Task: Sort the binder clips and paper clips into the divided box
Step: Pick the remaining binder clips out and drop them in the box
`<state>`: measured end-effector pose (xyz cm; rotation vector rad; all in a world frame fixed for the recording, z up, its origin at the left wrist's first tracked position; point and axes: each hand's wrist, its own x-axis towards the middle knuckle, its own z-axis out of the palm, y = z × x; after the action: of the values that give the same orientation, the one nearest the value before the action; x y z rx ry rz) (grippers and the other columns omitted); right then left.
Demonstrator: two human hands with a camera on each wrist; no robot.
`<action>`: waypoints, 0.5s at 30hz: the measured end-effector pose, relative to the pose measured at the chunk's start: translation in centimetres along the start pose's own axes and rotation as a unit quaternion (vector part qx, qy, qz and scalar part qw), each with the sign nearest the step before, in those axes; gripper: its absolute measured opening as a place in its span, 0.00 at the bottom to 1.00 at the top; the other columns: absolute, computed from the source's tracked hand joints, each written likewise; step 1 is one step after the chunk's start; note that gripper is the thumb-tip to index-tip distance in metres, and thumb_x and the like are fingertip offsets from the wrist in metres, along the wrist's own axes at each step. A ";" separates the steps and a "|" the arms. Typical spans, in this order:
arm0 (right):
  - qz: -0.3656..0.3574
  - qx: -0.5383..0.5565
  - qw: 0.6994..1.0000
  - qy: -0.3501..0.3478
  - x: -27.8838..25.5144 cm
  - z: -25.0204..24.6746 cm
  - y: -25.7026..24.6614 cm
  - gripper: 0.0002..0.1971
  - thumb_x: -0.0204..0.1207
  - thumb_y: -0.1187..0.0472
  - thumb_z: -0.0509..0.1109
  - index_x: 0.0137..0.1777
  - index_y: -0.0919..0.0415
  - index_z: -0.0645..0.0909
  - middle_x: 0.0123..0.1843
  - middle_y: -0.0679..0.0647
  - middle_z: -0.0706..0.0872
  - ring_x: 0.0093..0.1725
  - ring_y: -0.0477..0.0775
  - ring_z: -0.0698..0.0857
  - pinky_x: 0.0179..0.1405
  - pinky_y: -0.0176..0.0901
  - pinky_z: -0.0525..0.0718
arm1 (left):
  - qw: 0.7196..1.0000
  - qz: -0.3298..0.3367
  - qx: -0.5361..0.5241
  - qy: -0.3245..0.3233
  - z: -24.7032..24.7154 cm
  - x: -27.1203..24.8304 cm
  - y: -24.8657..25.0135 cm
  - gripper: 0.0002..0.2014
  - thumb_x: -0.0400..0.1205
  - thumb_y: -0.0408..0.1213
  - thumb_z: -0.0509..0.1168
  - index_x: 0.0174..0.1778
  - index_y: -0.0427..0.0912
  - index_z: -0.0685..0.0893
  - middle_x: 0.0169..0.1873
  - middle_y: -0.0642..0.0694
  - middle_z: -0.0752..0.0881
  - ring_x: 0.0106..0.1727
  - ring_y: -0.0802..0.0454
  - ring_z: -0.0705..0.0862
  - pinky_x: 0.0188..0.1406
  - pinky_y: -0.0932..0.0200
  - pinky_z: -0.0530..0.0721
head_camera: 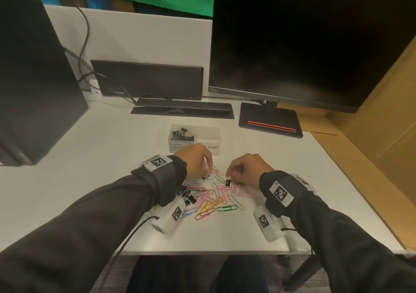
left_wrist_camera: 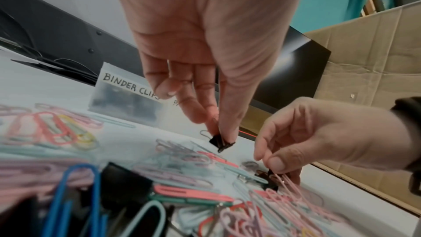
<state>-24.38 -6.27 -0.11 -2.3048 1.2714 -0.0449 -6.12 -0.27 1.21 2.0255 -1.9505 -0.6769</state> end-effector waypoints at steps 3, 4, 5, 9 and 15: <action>0.010 0.025 1.000 0.002 0.0 -0.3 0.5 0.08 0.75 0.65 0.72 0.48 0.54 0.91 0.47 0.53 0.89 0.49 0.53 0.84 0.45 0.37 0.76 | 1.000 0.002 -0.007 0.014 -0.5 -0.2 -0.1 0.09 0.74 0.34 0.74 0.50 0.44 0.89 0.40 0.46 0.90 0.38 0.51 0.83 0.42 0.63 0.77; 0.013 0.028 1.000 0.006 0.0 -0.4 0.6 0.09 0.76 0.66 0.71 0.49 0.54 0.91 0.47 0.52 0.89 0.49 0.54 0.84 0.45 0.38 0.76 | 1.000 0.000 -0.015 0.016 -0.6 -0.2 -0.2 0.09 0.74 0.34 0.74 0.50 0.44 0.89 0.38 0.46 0.89 0.37 0.52 0.82 0.41 0.63 0.76; 0.017 0.029 0.999 0.013 -0.1 -0.4 0.8 0.11 0.77 0.67 0.69 0.48 0.54 0.91 0.47 0.52 0.88 0.48 0.53 0.84 0.45 0.38 0.76 | 0.999 -0.004 -0.028 0.018 -0.7 -0.2 -0.2 0.09 0.74 0.34 0.75 0.50 0.44 0.88 0.36 0.48 0.88 0.36 0.53 0.81 0.41 0.63 0.77; 0.039 0.034 0.997 0.049 -0.4 -0.5 1.6 0.16 0.78 0.69 0.63 0.47 0.52 0.92 0.49 0.51 0.90 0.48 0.51 0.83 0.45 0.36 0.76 | 0.990 -0.025 -0.132 0.049 -0.3 0.1 0.0 0.08 0.75 0.33 0.74 0.49 0.42 0.88 0.30 0.51 0.85 0.34 0.54 0.82 0.41 0.62 0.79; 0.031 0.054 0.996 0.061 -0.8 -1.0 2.2 0.13 0.78 0.68 0.66 0.50 0.54 0.91 0.50 0.52 0.92 0.48 0.51 0.85 0.47 0.35 0.76 | 0.979 -0.026 -0.197 0.044 1.5 1.2 1.8 0.10 0.80 0.27 0.63 0.51 0.42 0.87 0.49 0.42 0.86 0.42 0.43 0.88 0.45 0.55 0.87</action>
<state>-26.80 -6.98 -0.07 -2.1978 1.3651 -0.2322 -8.45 -1.42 0.64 1.8302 -1.5693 -0.8896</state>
